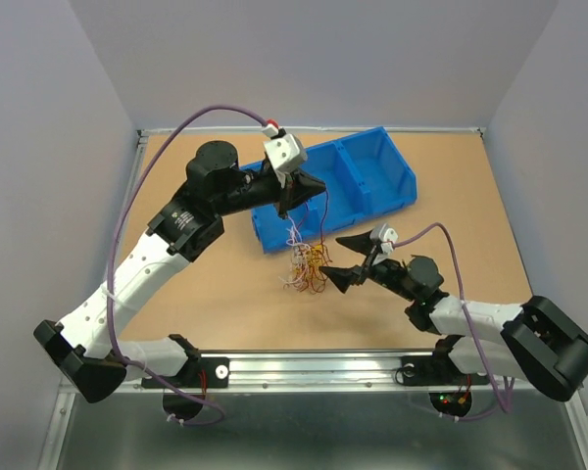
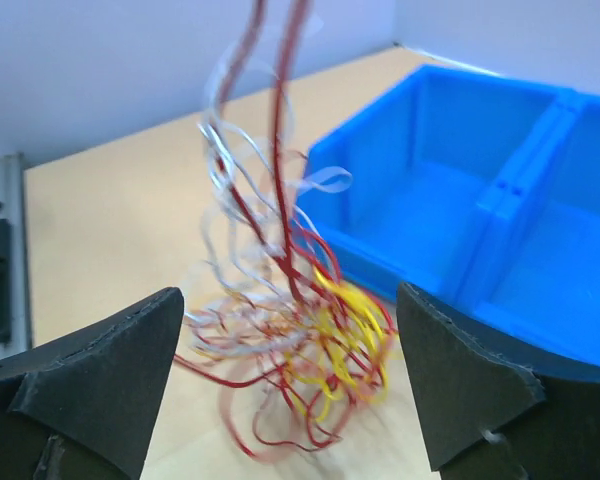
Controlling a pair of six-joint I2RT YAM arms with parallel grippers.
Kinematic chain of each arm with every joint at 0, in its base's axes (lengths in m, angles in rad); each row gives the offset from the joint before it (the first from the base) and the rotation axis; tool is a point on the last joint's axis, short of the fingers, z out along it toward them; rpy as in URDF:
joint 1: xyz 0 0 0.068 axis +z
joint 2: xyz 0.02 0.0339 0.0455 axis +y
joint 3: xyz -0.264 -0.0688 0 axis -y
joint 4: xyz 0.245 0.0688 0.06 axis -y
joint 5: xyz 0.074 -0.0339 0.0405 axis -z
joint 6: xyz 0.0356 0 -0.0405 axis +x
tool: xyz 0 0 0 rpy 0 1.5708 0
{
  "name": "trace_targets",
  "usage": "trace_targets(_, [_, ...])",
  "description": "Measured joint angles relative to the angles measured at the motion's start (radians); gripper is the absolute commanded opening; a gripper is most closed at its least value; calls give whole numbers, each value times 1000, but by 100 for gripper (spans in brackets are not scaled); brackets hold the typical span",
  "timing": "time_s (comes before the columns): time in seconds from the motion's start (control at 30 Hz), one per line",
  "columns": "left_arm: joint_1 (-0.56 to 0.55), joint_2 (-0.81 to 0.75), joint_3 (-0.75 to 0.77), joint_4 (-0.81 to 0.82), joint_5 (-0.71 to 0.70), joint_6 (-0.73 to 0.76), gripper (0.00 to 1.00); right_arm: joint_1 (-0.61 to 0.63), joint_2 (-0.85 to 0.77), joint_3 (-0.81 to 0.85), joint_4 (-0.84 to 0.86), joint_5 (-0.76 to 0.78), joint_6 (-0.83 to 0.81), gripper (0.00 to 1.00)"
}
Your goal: Untangle the cables
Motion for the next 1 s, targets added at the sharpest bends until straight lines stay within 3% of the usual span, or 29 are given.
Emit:
trace_targets(0.2, [-11,-4,-62,40,79,22,0,0,-39,72,-69,6,12,95])
trace_targets(0.53, [-24,12,-62,81,117,26,0,0,93,301,-105,48,11,93])
trace_targets(0.67, [-26,30,-57,82,116,24,0,0,182,406,-109,26,13,83])
trace_targets(0.77, [-29,60,-14,66,102,14,0,0,256,459,-94,-18,28,63])
trace_targets(0.8, [-31,74,19,55,93,13,0,0,275,464,-89,-29,27,53])
trace_targets(0.9, [-31,136,188,-26,44,10,0,0,363,464,-63,-67,42,29])
trace_targets(1.0, [-31,231,480,-201,-67,2,0,1,418,434,79,-79,67,28])
